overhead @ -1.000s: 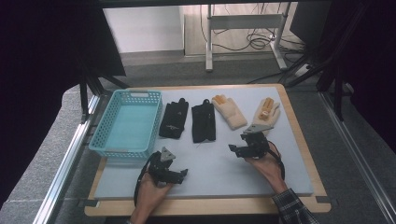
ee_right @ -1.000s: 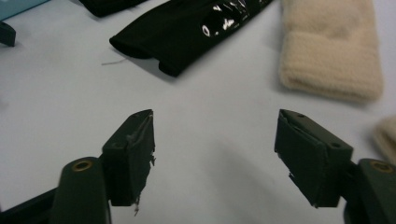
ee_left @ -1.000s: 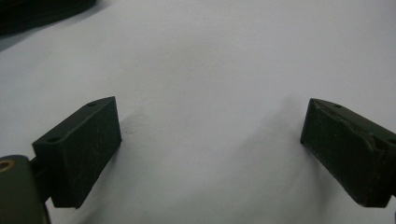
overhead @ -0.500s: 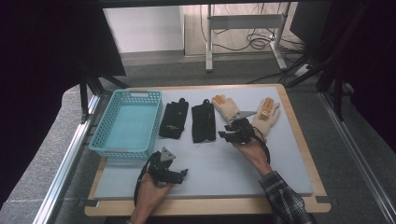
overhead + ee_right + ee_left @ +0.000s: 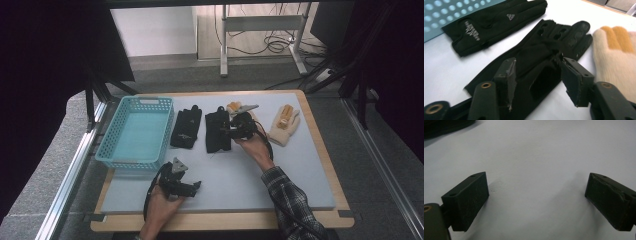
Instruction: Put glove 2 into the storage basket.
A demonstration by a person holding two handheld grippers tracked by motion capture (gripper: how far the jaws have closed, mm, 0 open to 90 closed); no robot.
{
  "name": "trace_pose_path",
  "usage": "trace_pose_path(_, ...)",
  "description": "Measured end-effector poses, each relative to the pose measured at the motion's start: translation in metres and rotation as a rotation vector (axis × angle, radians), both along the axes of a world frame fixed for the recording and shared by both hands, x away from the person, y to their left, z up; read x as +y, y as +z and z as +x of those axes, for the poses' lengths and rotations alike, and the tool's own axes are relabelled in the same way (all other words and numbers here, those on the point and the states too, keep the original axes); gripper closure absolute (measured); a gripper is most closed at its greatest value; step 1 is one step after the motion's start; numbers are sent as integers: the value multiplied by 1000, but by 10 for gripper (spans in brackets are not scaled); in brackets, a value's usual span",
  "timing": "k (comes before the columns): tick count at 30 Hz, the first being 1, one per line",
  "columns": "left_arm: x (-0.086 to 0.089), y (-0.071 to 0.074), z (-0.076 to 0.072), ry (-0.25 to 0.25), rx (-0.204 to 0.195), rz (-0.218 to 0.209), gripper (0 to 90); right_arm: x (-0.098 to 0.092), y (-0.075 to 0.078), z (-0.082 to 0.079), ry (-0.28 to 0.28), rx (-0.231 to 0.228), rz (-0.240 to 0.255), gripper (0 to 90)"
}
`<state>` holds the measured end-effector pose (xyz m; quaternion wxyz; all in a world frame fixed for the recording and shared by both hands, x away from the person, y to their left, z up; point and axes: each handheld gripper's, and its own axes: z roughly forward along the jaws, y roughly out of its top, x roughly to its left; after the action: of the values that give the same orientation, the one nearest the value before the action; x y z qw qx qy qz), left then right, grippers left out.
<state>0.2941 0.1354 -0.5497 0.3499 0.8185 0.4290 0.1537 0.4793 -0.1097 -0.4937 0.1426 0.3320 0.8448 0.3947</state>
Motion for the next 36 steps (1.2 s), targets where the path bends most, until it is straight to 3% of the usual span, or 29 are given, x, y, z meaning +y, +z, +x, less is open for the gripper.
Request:
trace_pose_path(7,0,0,0,-2,3,0,52,21,-14,21,-35,22,-17,364)
trace_pose_path(9,0,0,0,-2,3,1,52,26,-19,24,-36,22,-41,365)
trace_pose_path(12,0,0,0,-2,5,1,52,35,-31,27,-24,18,-134,387)
trace_pose_path(14,0,0,0,-2,5,1,52,36,-33,27,-25,18,-127,404)
trace_pose_path(17,0,0,0,-3,4,2,52,32,-32,26,-40,57,-84,627)
trace_pose_path(18,0,0,0,-3,4,2,52,32,-32,26,-40,57,-84,627)
trace_pose_path(19,0,0,0,-3,3,1,52,33,-31,23,-30,73,-83,739)
trace_pose_path(21,0,0,0,-3,4,3,52,35,-29,20,-24,65,-100,802)
trace_pose_path(25,0,0,0,-3,5,3,52,36,-23,16,-17,41,-113,820)
trace_pose_path(30,0,0,0,-3,4,3,52,26,-11,10,-12,48,-76,821)
trace_pose_path(36,0,0,0,-4,3,4,52,18,7,-6,21,25,-41,821)
